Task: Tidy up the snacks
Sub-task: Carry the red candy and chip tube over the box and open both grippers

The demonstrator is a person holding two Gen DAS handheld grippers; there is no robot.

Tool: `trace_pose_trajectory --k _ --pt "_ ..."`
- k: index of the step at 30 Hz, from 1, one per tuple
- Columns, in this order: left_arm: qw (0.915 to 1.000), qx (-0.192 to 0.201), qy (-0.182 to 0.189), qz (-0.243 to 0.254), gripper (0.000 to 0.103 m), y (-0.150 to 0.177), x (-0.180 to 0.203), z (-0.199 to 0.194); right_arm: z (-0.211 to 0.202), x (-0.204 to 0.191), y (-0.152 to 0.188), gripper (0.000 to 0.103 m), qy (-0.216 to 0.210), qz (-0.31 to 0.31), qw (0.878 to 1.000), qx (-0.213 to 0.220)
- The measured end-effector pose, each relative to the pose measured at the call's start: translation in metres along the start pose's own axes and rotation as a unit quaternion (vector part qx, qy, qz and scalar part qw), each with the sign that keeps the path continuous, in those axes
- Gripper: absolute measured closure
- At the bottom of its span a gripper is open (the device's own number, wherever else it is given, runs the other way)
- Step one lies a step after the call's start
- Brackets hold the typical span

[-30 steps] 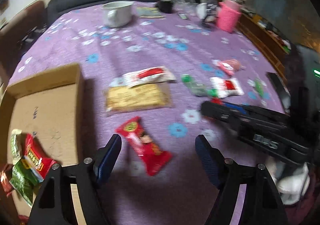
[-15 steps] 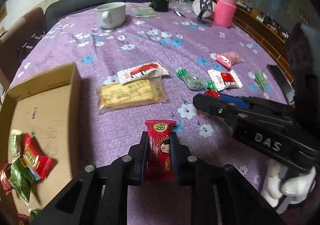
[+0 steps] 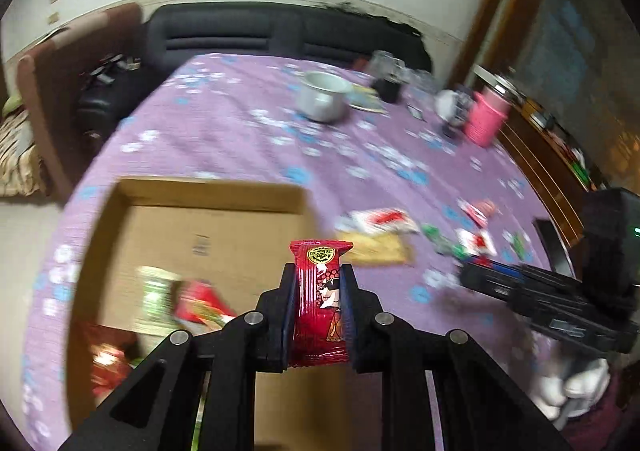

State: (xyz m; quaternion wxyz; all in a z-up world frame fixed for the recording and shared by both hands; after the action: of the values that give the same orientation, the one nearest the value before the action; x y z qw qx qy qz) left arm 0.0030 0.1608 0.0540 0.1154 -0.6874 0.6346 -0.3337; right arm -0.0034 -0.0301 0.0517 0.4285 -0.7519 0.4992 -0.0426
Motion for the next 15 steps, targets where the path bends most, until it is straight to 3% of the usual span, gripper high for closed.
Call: trace_pose_trajectory --k 4,10,15 --pt "0.9987 -0.011 -0.007 -0.049 0.082 -0.019 -0.05 0.011 0.022 -0.031 -0.02 0.086 -0.036 -0.001 0.999 -0.02" --pt "0.9944 -0.03 -0.018 -0.1 0.082 -0.033 -0.103 0.04 0.088 -0.069 -0.028 0.086 -0.036 -0.016 0.997 -0.073" --pt "0.9929 -0.036 -0.018 -0.112 0.082 -0.035 -0.119 0.052 0.134 -0.083 -0.024 0.086 -0.023 -0.024 0.994 -0.107"
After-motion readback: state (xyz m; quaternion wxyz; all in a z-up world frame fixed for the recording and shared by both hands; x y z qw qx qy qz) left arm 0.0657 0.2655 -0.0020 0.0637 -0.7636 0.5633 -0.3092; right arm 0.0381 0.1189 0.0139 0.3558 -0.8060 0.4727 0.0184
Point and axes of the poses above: each gripper's, at about its wrist camera, not at the fingertips, and z roughly the way its jaws point, x to its right, y to its underside, the point moved 5 cm from there along z, roughly the way its jaws point, and after that the axes turned 9 degrees about -z, right-handed, at the moved point
